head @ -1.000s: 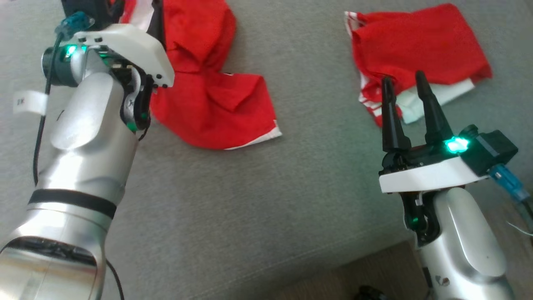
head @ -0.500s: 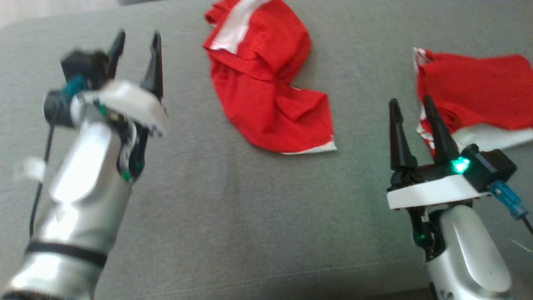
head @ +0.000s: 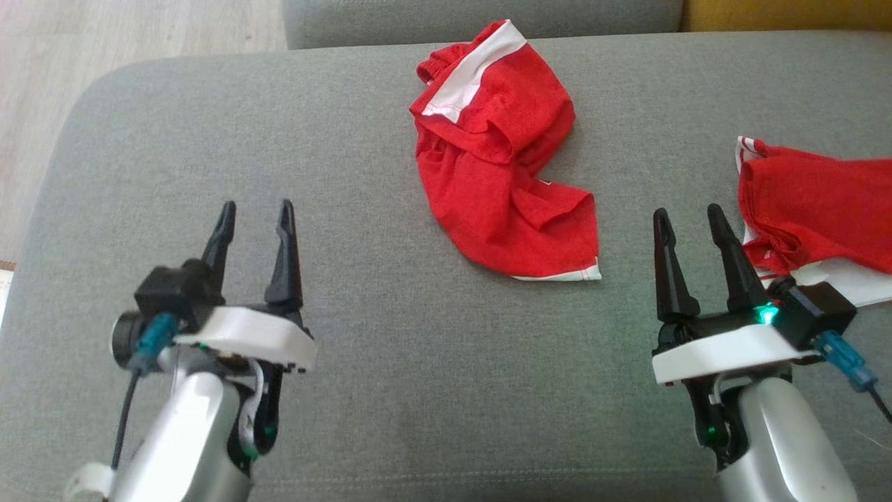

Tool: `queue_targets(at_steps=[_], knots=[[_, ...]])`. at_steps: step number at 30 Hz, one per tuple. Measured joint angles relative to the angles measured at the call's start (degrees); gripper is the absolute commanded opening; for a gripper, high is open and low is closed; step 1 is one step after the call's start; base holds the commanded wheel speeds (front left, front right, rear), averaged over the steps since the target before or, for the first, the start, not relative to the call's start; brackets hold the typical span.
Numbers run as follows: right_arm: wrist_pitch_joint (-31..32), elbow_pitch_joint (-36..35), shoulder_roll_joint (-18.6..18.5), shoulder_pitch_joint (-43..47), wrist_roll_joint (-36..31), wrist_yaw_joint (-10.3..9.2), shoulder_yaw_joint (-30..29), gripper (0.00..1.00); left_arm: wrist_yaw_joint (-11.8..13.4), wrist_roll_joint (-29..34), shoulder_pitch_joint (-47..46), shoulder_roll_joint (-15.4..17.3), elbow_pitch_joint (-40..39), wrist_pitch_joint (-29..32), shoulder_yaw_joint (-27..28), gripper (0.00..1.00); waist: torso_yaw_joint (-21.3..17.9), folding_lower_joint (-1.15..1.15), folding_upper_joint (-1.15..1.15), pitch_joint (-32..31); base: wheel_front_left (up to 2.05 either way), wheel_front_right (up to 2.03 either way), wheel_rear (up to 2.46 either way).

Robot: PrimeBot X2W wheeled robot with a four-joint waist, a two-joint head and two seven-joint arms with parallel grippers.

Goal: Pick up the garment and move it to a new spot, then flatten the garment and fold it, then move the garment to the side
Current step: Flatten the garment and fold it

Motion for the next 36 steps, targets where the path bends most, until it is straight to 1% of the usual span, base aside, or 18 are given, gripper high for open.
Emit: queue_targets(at_steps=[8,12,18,22,26,36], knots=[[0.5,0.1,0.0,0.0,0.0,0.00,0.0,1.00,-0.2,1.4,0.6,-0.7,-1.8,0.0,1.5,1.00,0.1,0.00,0.00,0.8,0.00,0.00,0.00],[2.2,1.8,0.0,-0.1,0.0,0.00,0.5,1.00,-0.7,1.9,0.6,-1.3,-1.8,0.0,2.0,1.00,0.5,0.00,0.00,1.8,0.00,0.00,0.00],[6.3,8.1,0.0,-1.7,1.0,0.00,0.5,1.00,-2.0,2.5,0.5,-2.6,-1.4,0.0,2.3,1.00,1.8,0.00,0.00,3.6,0.00,0.00,0.00],[8.1,12.4,0.0,-4.2,1.5,0.00,-0.2,1.00,-2.3,2.9,0.2,-3.1,-0.8,0.0,2.6,1.00,3.2,0.00,0.00,4.8,0.00,0.00,0.00],[9.1,16.4,0.0,-6.7,1.9,0.00,-1.2,1.00,-3.1,3.5,0.2,-3.6,-0.4,0.0,2.8,1.00,4.4,0.00,0.00,6.0,0.00,0.00,0.00],[10.1,24.2,-0.1,-12.5,2.7,0.00,-1.5,1.00,-4.2,4.9,-1.4,-5.3,0.2,0.0,4.1,1.00,7.1,0.00,0.00,8.6,0.00,0.00,0.00]])
